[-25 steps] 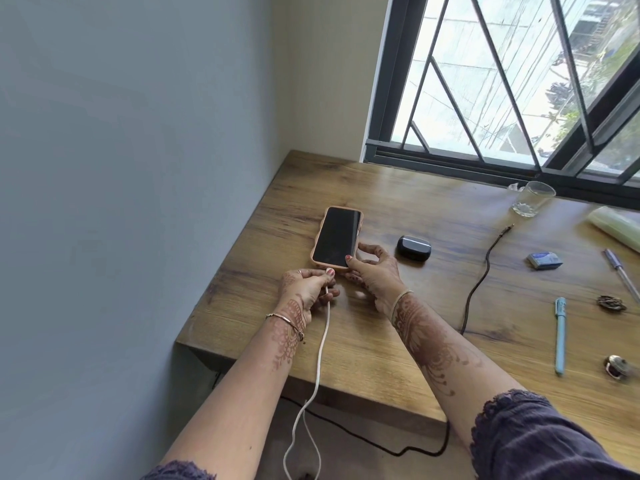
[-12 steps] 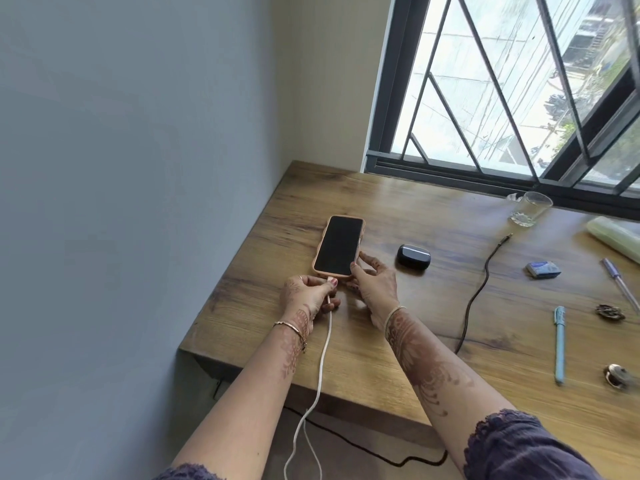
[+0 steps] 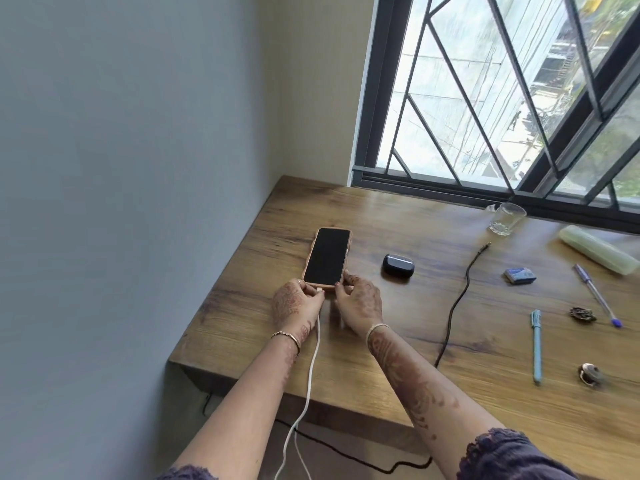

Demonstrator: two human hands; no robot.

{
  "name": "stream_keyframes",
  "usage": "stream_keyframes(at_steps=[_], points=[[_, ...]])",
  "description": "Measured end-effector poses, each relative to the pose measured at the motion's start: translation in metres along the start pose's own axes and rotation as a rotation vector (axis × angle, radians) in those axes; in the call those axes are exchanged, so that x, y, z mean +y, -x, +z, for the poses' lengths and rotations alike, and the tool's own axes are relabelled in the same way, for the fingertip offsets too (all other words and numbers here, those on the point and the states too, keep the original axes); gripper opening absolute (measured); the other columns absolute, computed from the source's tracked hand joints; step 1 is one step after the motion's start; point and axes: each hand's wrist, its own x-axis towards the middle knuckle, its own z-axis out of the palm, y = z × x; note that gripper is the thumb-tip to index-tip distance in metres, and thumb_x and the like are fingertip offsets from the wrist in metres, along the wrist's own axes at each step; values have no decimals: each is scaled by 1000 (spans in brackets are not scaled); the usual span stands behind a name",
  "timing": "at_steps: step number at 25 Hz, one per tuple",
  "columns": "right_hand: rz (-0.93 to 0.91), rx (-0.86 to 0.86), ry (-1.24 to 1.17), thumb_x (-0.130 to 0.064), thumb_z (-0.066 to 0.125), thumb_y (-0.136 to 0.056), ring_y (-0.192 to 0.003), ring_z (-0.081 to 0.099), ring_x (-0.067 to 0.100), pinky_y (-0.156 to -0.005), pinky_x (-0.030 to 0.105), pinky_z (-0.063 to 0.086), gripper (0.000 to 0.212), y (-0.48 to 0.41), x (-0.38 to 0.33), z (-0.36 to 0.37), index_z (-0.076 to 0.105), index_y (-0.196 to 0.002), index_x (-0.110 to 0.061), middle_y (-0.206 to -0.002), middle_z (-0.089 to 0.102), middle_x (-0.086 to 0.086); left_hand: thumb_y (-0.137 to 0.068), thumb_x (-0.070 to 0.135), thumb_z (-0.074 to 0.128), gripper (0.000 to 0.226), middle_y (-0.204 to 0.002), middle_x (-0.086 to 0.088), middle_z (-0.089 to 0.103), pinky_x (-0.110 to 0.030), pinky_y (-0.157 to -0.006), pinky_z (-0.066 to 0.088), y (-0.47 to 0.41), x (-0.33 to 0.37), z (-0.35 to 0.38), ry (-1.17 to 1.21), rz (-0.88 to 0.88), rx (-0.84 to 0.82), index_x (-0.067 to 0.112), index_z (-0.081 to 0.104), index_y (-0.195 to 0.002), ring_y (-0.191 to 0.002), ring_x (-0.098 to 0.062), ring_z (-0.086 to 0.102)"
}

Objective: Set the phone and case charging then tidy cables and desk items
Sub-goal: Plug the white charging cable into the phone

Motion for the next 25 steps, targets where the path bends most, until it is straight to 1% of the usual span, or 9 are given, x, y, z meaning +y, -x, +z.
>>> stream_keyframes(at_steps=[5,9,11,15,18,22,25], points=[[-65,36,94,-29,52,-95,-112,57,26,-97,31,43,34,3,2,2,60,-125,-17,-119,63,7,-75,38,71,22,-78,-2,72,-28,-75,52,1,-4,2,5,-18,17,16,70,-75,-81,-18,67],[-108,25,168,-28,51,-95,-111,55,27,-96,33,43,34,2,6,3,57,-126,-15,-119,60,7,-76,38,71,21,-75,0,70,-26,-72,51,0,-3,1,29,-31,-6,17,69,-75,-77,-18,67],[-116,5,164,-27,52,-94,-111,55,29,-97,34,43,34,3,8,5,57,-125,-13,-119,59,8,-76,37,73,21,-74,-1,70,-26,-71,51,-2,-3,1,48,-48,-18,17,69,-73,-76,-18,67],[-137,45,130,-25,57,-91,-109,55,25,-97,32,46,36,1,9,10,57,-126,-18,-117,59,3,-73,38,74,22,-77,-1,72,-23,-69,47,-4,-2,1,29,-57,-26,16,71,-73,-76,-16,66],[-132,30,114,-23,58,-91,-113,54,25,-99,31,45,41,-2,10,9,53,-131,-19,-121,56,3,-72,40,75,24,-77,1,72,-22,-68,46,-6,-4,3,27,-64,-26,17,71,-74,-76,-15,65],[-140,-14,182,-21,53,-94,-119,49,28,-100,33,38,41,-5,14,4,50,-134,-12,-130,52,10,-71,42,76,25,-72,2,69,-22,-66,45,-7,-5,4,26,-69,-25,17,70,-73,-73,-14,64],[-133,11,148,-22,58,-91,-117,51,24,-100,30,39,46,-4,18,3,50,-136,-16,-129,52,6,-72,41,76,25,-71,2,68,-23,-66,46,-6,-5,3,25,-62,-35,17,69,-73,-73,-14,64]])
